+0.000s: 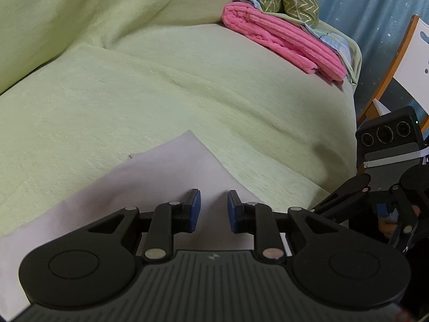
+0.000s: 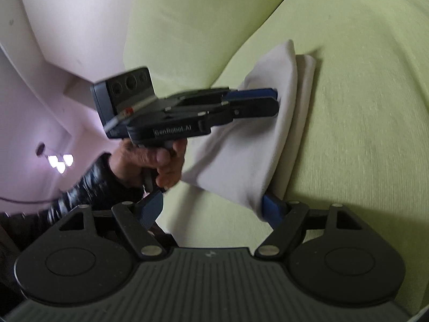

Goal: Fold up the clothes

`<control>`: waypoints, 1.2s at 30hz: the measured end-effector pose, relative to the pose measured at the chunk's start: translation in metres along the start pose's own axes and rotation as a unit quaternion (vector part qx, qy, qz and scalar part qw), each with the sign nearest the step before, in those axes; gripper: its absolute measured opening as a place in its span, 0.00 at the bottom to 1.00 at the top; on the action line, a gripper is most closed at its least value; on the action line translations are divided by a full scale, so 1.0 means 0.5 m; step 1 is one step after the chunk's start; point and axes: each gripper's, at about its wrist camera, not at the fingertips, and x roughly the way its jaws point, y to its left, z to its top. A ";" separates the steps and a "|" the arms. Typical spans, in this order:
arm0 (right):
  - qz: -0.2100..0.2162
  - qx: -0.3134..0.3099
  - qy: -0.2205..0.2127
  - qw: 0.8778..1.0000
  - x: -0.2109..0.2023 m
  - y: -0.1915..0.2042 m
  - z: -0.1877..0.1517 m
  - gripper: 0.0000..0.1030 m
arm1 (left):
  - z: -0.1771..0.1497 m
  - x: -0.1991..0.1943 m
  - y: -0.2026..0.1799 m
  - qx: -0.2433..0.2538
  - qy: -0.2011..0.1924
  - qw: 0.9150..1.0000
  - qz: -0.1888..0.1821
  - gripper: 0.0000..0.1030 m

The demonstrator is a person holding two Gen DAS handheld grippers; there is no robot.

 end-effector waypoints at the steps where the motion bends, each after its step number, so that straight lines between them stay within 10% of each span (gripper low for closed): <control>1: -0.004 -0.002 0.005 1.000 -0.001 -0.003 0.006 0.73 | 0.001 -0.004 0.002 -0.001 -0.003 1.000 0.002 0.25; 7: -0.037 -0.012 -0.001 0.999 -0.057 -0.013 0.000 0.74 | 0.004 -0.032 0.035 -0.023 -0.030 0.999 0.026 0.27; 17: -0.084 0.036 -0.168 0.982 -0.116 -0.048 0.026 0.74 | 0.006 -0.011 0.037 -0.014 -0.031 0.999 0.043 0.27; 27: -0.201 -0.059 -0.139 0.968 -0.005 -0.035 0.138 0.65 | -0.059 -0.079 0.089 -0.048 -0.044 0.992 0.109 0.32; 36: -0.323 -0.131 -0.117 0.930 0.053 -0.017 0.152 0.46 | -0.116 -0.152 0.184 -0.101 -0.065 0.976 0.182 0.30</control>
